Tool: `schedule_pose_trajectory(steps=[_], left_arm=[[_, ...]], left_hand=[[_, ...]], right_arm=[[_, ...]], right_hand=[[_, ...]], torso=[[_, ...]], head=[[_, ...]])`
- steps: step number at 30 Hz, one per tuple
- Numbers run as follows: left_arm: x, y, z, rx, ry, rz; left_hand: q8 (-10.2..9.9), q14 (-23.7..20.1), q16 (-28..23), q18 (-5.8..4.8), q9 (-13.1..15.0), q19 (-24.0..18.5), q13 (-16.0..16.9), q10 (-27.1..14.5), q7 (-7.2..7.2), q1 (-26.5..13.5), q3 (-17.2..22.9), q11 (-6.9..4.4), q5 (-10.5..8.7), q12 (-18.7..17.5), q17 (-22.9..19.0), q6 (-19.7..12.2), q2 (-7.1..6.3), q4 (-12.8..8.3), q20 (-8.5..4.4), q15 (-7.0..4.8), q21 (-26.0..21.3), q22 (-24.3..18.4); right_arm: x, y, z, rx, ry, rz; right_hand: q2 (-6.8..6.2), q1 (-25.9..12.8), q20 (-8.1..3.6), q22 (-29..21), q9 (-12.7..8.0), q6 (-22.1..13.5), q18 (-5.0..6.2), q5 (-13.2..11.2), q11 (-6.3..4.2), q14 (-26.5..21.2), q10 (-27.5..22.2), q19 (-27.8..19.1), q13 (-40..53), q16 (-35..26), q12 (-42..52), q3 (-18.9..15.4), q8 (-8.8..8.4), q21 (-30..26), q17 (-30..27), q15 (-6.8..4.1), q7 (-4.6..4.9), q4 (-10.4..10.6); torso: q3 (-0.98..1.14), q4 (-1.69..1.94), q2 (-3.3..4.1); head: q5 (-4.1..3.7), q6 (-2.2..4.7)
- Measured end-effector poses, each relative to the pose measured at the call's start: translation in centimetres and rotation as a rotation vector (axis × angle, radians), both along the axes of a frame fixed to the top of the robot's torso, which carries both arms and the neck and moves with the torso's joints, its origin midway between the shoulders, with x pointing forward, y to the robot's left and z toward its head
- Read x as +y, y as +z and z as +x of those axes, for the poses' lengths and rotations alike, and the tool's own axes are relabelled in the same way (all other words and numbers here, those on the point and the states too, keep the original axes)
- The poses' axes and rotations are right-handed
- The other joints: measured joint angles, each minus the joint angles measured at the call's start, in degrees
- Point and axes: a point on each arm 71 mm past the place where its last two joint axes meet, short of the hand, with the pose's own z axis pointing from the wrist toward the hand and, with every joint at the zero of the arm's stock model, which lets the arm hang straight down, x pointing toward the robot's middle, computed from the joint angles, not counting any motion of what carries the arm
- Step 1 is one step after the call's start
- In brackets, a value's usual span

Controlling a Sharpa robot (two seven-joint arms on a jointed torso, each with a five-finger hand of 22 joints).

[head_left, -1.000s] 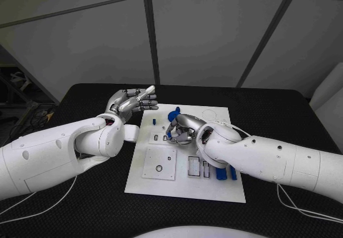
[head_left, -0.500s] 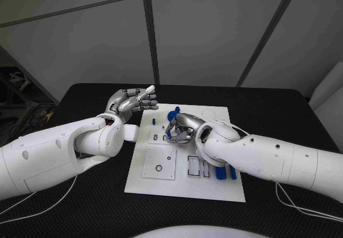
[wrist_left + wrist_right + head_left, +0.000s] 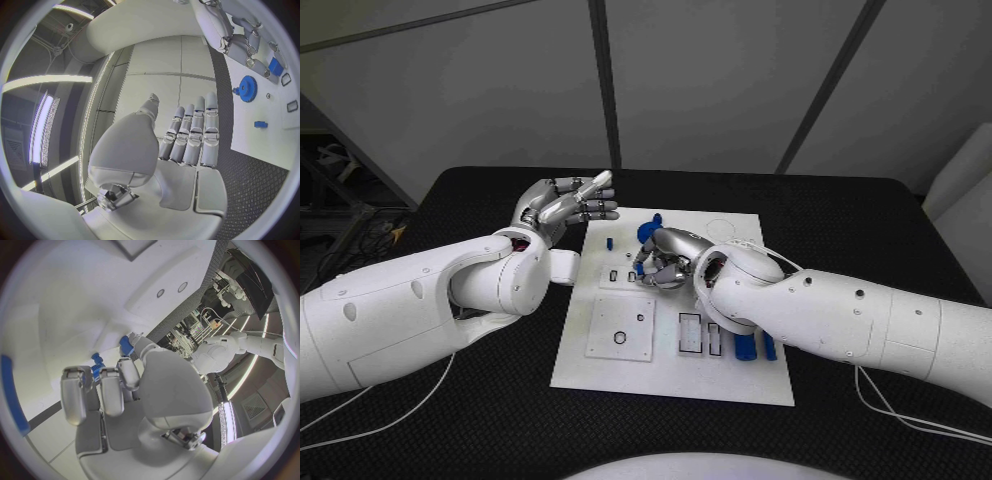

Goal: Assemble the parts on the task board

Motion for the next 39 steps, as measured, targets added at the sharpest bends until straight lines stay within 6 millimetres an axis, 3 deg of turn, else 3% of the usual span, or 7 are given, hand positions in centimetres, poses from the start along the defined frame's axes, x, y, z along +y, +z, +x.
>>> schedule_pose_trajectory(steps=[34,39], left_arm=[[0.15,-0.05,0.10,0.000,0.003,0.001],[0.16,-0.06,0.11,0.000,0.003,0.002]], left_hand=[[0.00,0.00,0.00,0.00,0.00,0.00,0.00,0.00,0.11,0.00,-0.31,0.00,0.00,0.00,0.07,0.11,0.00,-0.32,0.00,0.00,0.00,0.00],[0.00,0.00,0.00,0.00,0.00,0.00,0.00,0.00,0.11,0.00,-0.32,0.00,0.00,0.00,0.07,0.11,0.00,-0.32,0.00,0.00,0.00,0.00]], right_arm=[[-0.10,-0.25,-0.21,-0.008,0.001,0.000],[-0.12,-0.30,-0.22,-0.009,-0.001,0.001]], right_hand=[[-1.51,-1.52,0.42,0.00,-0.62,-3.05,0.00,-0.01,1.03,-0.21,-1.02,-0.01,-1.18,0.00,-1.44,-0.40,-2.01,0.00,-0.01,0.64,1.02,-0.55],[-2.04,-2.05,0.85,0.00,-0.74,-4.16,0.00,-2.98,1.35,-0.21,-1.33,0.00,-1.43,0.00,-1.72,-0.70,-2.26,0.00,-0.02,1.05,1.36,-0.37]], torso=[[0.03,0.01,-0.01],[0.02,0.01,-0.02]], head=[[-0.23,-0.40],[-0.23,-0.40]])
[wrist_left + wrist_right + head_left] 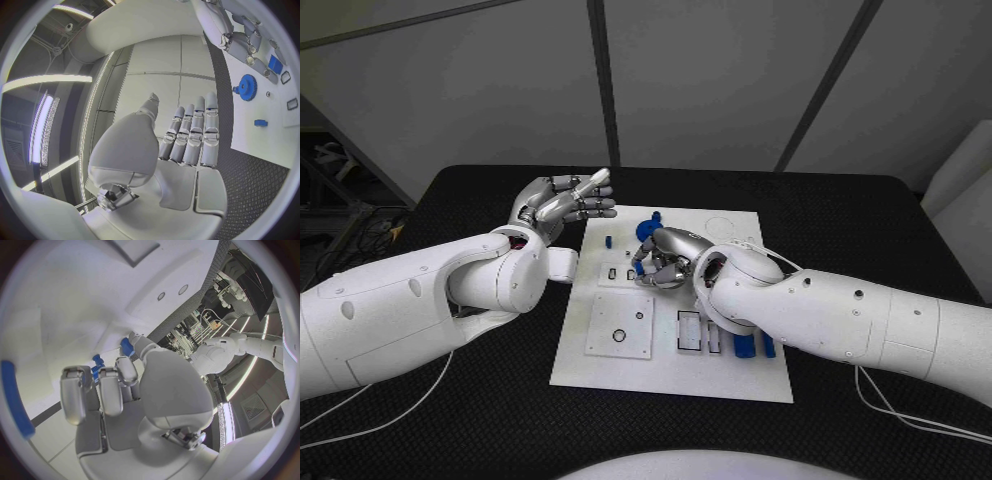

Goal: Assemble the parts on the task board

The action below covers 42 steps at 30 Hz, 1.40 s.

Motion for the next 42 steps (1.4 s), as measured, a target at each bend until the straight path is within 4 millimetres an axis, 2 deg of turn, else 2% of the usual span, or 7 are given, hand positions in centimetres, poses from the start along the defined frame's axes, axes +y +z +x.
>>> schedule_pose_trajectory(steps=[28,30,33,34,35,41,42], left_arm=[[0.2,-0.1,0.2,0.002,0.003,0.006],[0.3,-0.2,0.3,0.001,0.002,0.015],[0.4,-0.3,0.4,-0.001,-0.001,0.030],[0.5,-0.3,0.5,-0.002,-0.002,0.037],[0.6,-0.3,0.5,-0.002,-0.003,0.045],[1.8,-0.6,1.0,0.007,-0.019,0.136],[2.1,-0.5,1.2,0.010,-0.024,0.156]], left_hand=[[0.00,1.30,-0.24,-0.02,0.07,0.59,0.17,1.88,-0.60,-0.28,-0.48,-0.40,0.00,-0.27,0.49,1.50,0.28,-0.48,-0.08,-0.21,0.33,0.11],[0.08,3.15,0.23,-3.93,0.18,1.63,0.37,3.72,-1.05,-0.58,-0.77,-1.00,0.00,0.33,0.94,2.53,0.58,-0.49,-0.52,-0.76,0.99,0.42],[0.45,6.33,1.48,-3.86,0.23,3.69,0.76,6.93,-1.54,-0.83,-1.37,-1.85,0.00,1.37,1.86,4.07,0.83,-0.54,-1.35,-1.75,2.28,1.04],[0.45,7.59,2.01,-2.83,0.31,4.44,0.90,8.10,-1.71,-0.98,-1.58,-2.15,0.00,1.72,2.28,4.66,0.98,-0.55,-1.69,-2.16,2.81,1.33],[0.63,8.91,2.57,0.23,0.37,5.13,1.05,9.11,-1.95,-0.99,-1.83,-2.51,0.00,2.02,2.71,5.08,0.98,-0.55,-2.16,-2.53,3.40,1.63],[1.97,20.36,10.16,-0.03,1.05,11.83,3.51,18.29,-4.53,-1.41,-3.27,-5.72,0.00,6.43,8.01,8.86,1.41,-0.37,-5.36,-6.17,10.07,5.39],[2.18,21.97,12.16,-2.82,1.21,13.28,4.19,19.49,-4.94,-1.95,-3.64,-6.17,0.08,7.39,9.47,9.26,1.91,0.00,-5.97,-6.72,12.56,7.57]], right_arm=[[-0.9,0.4,0.0,-0.046,-0.018,0.121],[-1.1,0.6,0.0,-0.058,-0.002,0.161],[-1.7,0.9,-0.2,-0.065,0.022,0.208],[-1.9,1.0,-0.3,-0.066,0.031,0.226],[-2.2,1.1,-0.3,-0.065,0.039,0.244],[-4.3,2.1,-0.4,-0.031,0.055,0.371],[-4.7,2.4,-0.3,-0.023,0.046,0.393]], right_hand=[[-1.41,-0.26,0.82,0.00,-0.15,-6.65,0.01,-1.82,0.91,0.00,-3.37,0.02,-4.07,-0.89,-3.16,-4.85,-1.91,-1.12,-0.01,0.81,0.95,1.71],[-1.45,-0.22,0.82,0.00,-0.15,-6.82,0.01,-1.79,0.91,0.00,-3.40,0.02,-4.28,-1.22,-3.34,-5.20,-1.91,-1.68,-0.01,0.81,0.80,1.84],[-1.73,0.07,0.82,0.00,0.03,-6.69,0.01,-1.79,0.71,0.00,-3.98,0.02,-4.70,-1.83,-3.74,-5.69,-1.67,-2.47,-0.01,0.81,0.67,2.14],[-1.60,0.20,1.02,0.00,0.23,-5.76,0.56,-1.79,0.57,0.00,-4.59,-0.94,-5.50,-2.39,-4.53,-5.90,-0.93,-3.24,-0.01,0.81,0.41,2.22],[-1.49,0.68,0.95,0.00,0.34,-5.13,0.94,-1.76,0.46,0.00,-5.58,-2.12,-6.80,-3.09,-5.83,-5.92,-0.50,-4.07,-0.01,0.81,0.30,2.23],[-0.89,3.04,0.22,-12.11,0.41,-1.54,5.83,-0.66,-0.24,-3.16,-15.18,-17.06,-23.46,-16.78,-22.82,-6.43,0.54,-17.00,-16.20,0.03,-0.38,2.45],[-0.91,3.03,0.16,-14.64,0.34,-1.05,5.86,-0.48,-0.40,-3.87,-15.75,-18.87,-25.60,-19.29,-25.05,-6.45,0.54,-19.16,-18.97,-0.11,-0.50,2.47]], torso=[[0.05,-0.01,-0.07],[0.05,-0.04,-0.10],[0.05,-0.10,-0.18],[0.05,-0.11,-0.22],[0.05,-0.12,-0.26],[0.18,-0.29,-0.69],[0.21,-0.32,-0.79]], head=[[-0.06,0.13],[-0.01,0.19],[0.03,0.29],[0.07,0.37],[0.11,0.40],[0.36,0.39],[0.43,0.38]])
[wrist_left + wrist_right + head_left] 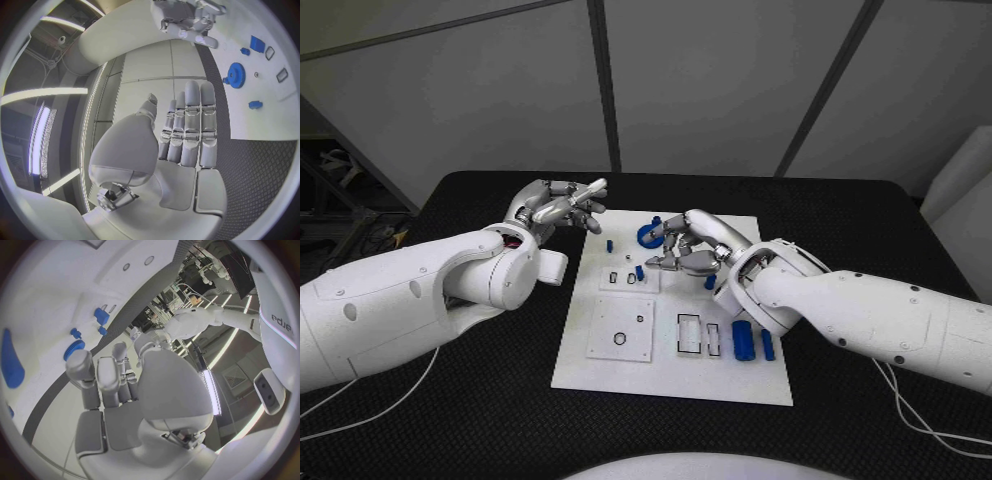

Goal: Assemble the parts on the task board

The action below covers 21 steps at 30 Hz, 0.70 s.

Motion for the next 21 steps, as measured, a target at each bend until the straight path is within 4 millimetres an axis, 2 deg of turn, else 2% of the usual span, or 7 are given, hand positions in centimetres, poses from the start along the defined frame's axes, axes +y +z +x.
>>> schedule_pose_trajectory(steps=[2,4,8,13,14,15,21], left_arm=[[0.5,0.2,0.4,0.014,-0.017,0.053],[0.7,0.4,0.8,0.032,-0.043,0.108],[0.7,1.1,1.5,0.087,-0.114,0.253],[-0.2,2.0,2.2,0.159,-0.207,0.446],[-0.4,2.2,2.4,0.173,-0.230,0.496],[-0.6,2.4,2.5,0.181,-0.244,0.533],[-2.1,3.1,3.2,0.215,-0.339,0.756]], left_hand=[[0.27,1.09,9.01,-1.11,0.44,3.28,1.87,0.93,-0.63,-1.07,-0.82,-0.76,0.18,2.04,8.78,0.61,0.00,0.52,-1.20,-0.80,8.07,8.35],[0.98,1.38,27.77,-1.11,1.27,7.15,4.99,1.61,-1.23,-2.69,-1.70,-1.44,0.18,5.50,28.54,1.21,0.34,1.39,-2.07,-1.57,20.07,22.53],[3.63,1.27,48.18,-1.20,4.12,10.38,14.23,-0.87,-2.12,-5.89,-3.76,-2.38,0.17,15.50,50.59,1.67,2.48,3.94,-3.13,-2.43,34.37,39.70],[7.11,1.26,53.05,-1.21,7.55,11.50,26.51,-1.83,-2.78,-8.30,-6.87,-3.10,0.17,28.05,56.45,1.90,3.45,6.56,-3.39,-2.83,40.19,47.49],[7.89,1.26,53.08,-5.46,8.44,11.81,30.19,-1.54,-3.00,-8.76,-7.79,-3.39,0.17,31.56,56.74,1.68,3.61,7.13,-3.55,-2.83,41.04,48.68],[8.72,1.27,53.08,-6.46,9.37,11.96,33.52,-1.46,-3.26,-8.91,-8.63,-3.48,0.17,34.73,56.93,1.42,3.76,7.69,-3.70,-2.83,41.71,49.59],[12.26,1.30,53.08,-4.21,14.16,11.53,43.26,-2.01,-3.64,-9.06,-12.03,-3.57,0.17,43.50,57.02,-0.51,4.75,9.95,-3.72,-3.47,42.47,50.67]], right_arm=[[-1.1,0.9,0.6,0.025,-0.025,0.056],[-2.1,1.7,1.1,0.049,-0.051,0.105],[-4.3,3.3,2.6,0.094,-0.119,0.197],[-6.9,4.8,4.4,0.126,-0.202,0.279],[-7.5,5.1,4.8,0.131,-0.221,0.294],[-7.9,5.3,5.0,0.134,-0.234,0.303],[-9.4,5.9,5.9,0.151,-0.284,0.342]], right_hand=[[0.31,0.31,-0.12,-5.88,-0.06,0.87,1.37,0.47,-0.14,-2.46,-0.54,-4.30,-3.16,-6.40,-3.65,0.28,0.22,-4.96,-6.89,-0.03,-0.28,0.28],[0.10,0.68,-0.11,-16.43,-0.17,2.14,3.20,1.02,-0.14,-7.51,-0.54,-12.07,-8.54,-19.28,-10.11,1.21,0.22,-14.77,-18.55,0.05,-0.32,1.10],[-0.71,1.60,0.41,-24.12,-0.37,5.13,3.14,1.81,-0.18,-7.86,5.33,-13.18,-21.59,-35.50,-24.80,4.25,-0.67,-25.02,-26.47,0.61,0.01,2.55],[-1.36,1.19,0.71,-28.29,-0.38,7.41,3.12,2.67,0.18,-5.08,9.93,-10.42,-30.32,-46.34,-34.92,6.34,-1.85,-30.68,-31.26,0.92,-0.16,3.37],[-1.36,1.19,0.67,-28.83,-0.38,7.72,3.12,2.95,0.19,-4.75,10.71,-9.91,-31.27,-47.76,-36.03,6.56,-2.01,-31.40,-31.95,0.97,-0.27,3.28],[-1.36,1.19,0.70,-29.27,-0.38,8.12,3.12,3.10,0.19,-4.71,11.11,-9.62,-32.00,-48.94,-36.92,6.69,-2.25,-31.99,-32.52,0.91,-0.26,3.30],[-1.74,0.81,1.24,-32.24,-0.38,8.59,3.11,3.52,0.84,-4.20,12.34,-8.33,-35.48,-55.10,-41.00,7.07,-3.32,-35.97,-36.08,1.42,0.03,3.23]], torso=[[0.10,-0.07,-0.21],[0.20,-0.14,-0.43],[0.43,-0.32,-0.85],[0.73,-0.54,-1.31],[0.80,-0.59,-1.40],[0.85,-0.63,-1.45],[1.16,-0.70,-1.73]], head=[[0.20,0.00],[0.42,0.00],[0.76,-0.10],[1.10,-0.37],[1.20,-0.43],[1.27,-0.46],[1.42,-0.89]])
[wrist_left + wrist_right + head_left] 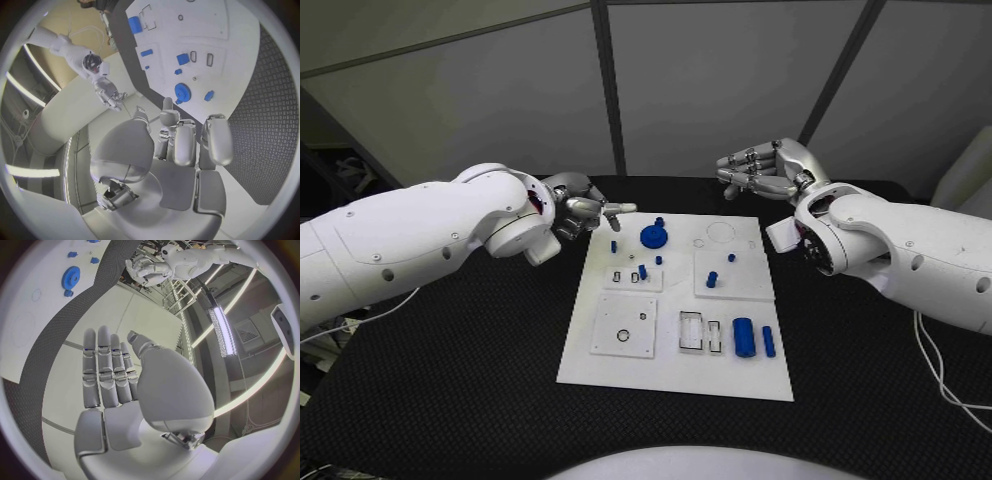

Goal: Assemble the parts on the task board

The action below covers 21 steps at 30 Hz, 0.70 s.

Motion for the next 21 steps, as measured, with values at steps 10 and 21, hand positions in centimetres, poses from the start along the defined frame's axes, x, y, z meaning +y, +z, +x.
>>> schedule_pose_trajectory(steps=[10,21], left_arm=[[-3.3,-1.8,0.4,0.072,-0.149,0.248],[-5.7,-2.9,0.6,0.116,-0.221,0.328]], left_hand=[[1.50,0.00,0.00,-0.01,3.15,-0.48,3.61,-0.72,0.29,0.29,-1.80,0.12,-0.01,2.94,-0.01,-1.96,1.49,0.58,0.07,0.00,0.44,0.78],[1.50,-0.02,0.00,-0.02,4.11,0.18,5.22,-0.26,0.29,0.97,-2.28,0.09,-0.01,4.19,-0.01,-3.15,2.17,0.10,0.27,0.02,1.20,2.53]], right_arm=[[-1.1,0.4,0.5,0.004,-0.024,-0.008],[-1.0,0.4,0.5,0.005,-0.018,-0.043]], right_hand=[[-0.98,-0.98,2.36,-6.72,-0.16,-1.82,-0.02,3.67,2.60,-7.65,-4.37,-1.22,-5.82,-8.14,-1.57,0.56,-1.13,-9.50,-6.92,3.61,2.21,-0.57],[-0.98,-0.98,2.00,-10.36,-0.06,-1.63,-0.02,3.67,1.99,-3.86,-3.08,4.21,-6.41,-7.03,-1.57,0.14,-1.13,-12.93,-9.91,2.65,2.02,-1.78]], torso=[[0.08,-0.04,-0.10],[-0.10,-0.05,0.02]], head=[[-0.06,-0.64],[-0.33,-1.10]])
